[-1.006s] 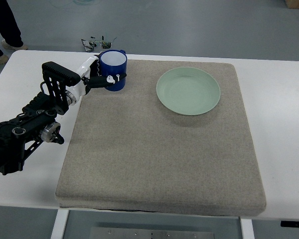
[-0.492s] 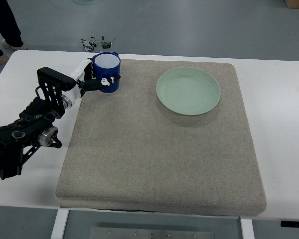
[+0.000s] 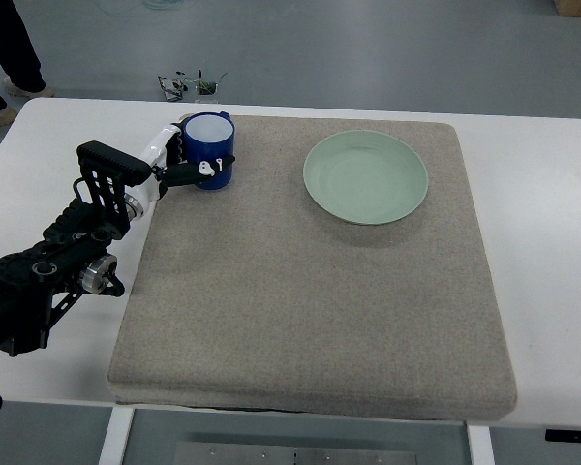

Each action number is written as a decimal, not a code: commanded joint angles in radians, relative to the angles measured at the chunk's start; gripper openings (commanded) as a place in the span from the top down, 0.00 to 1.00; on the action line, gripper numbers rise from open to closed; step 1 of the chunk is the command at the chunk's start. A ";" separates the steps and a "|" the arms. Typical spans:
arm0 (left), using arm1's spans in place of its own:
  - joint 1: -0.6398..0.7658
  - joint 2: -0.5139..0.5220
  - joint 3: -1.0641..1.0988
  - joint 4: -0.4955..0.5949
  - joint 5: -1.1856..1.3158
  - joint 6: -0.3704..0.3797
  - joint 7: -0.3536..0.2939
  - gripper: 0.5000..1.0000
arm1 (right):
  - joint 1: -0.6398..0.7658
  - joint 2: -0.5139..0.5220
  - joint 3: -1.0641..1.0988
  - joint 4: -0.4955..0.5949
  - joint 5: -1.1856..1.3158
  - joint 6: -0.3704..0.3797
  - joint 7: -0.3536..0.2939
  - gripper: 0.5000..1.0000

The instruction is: Place cup left of plate with left hand

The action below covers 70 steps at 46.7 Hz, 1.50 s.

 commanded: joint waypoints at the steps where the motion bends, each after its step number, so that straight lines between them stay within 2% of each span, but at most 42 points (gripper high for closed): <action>1: 0.000 0.000 0.000 0.000 0.000 0.000 0.000 0.48 | 0.000 0.000 0.001 0.001 0.000 0.000 0.000 0.13; 5: 0.000 0.000 0.000 0.000 0.000 0.000 0.000 0.44 | 0.000 0.000 0.001 0.000 0.000 0.000 0.000 0.13; 7: 0.000 0.000 0.000 0.000 0.000 0.000 0.000 0.35 | 0.000 0.000 0.000 0.000 -0.001 0.000 0.000 0.13; 15: 0.000 0.000 0.000 0.000 0.000 0.000 0.000 0.30 | -0.001 0.000 0.001 0.000 0.000 0.000 0.000 0.13; 18: 0.000 0.000 0.000 0.000 -0.001 0.000 0.000 0.23 | -0.001 0.000 0.000 0.001 0.000 0.000 0.000 0.13; 30: 0.002 -0.008 0.000 -0.002 0.000 0.000 0.000 0.22 | 0.000 0.000 0.001 0.000 -0.001 0.000 0.000 0.13; 34: 0.002 -0.006 -0.002 -0.002 -0.001 0.000 0.000 0.08 | 0.000 0.000 0.000 0.000 -0.001 0.000 0.000 0.13; 51: 0.002 0.006 -0.031 -0.012 -0.017 0.000 0.000 0.07 | 0.000 0.000 0.000 0.000 0.000 0.000 0.000 0.13; 58: 0.003 0.017 -0.075 -0.014 -0.017 -0.002 0.000 0.02 | 0.000 0.000 0.001 0.001 0.000 0.000 0.000 0.13; 70: 0.000 0.050 -0.130 -0.014 -0.026 -0.014 0.000 0.01 | 0.000 0.000 0.000 0.000 0.000 0.000 0.000 0.13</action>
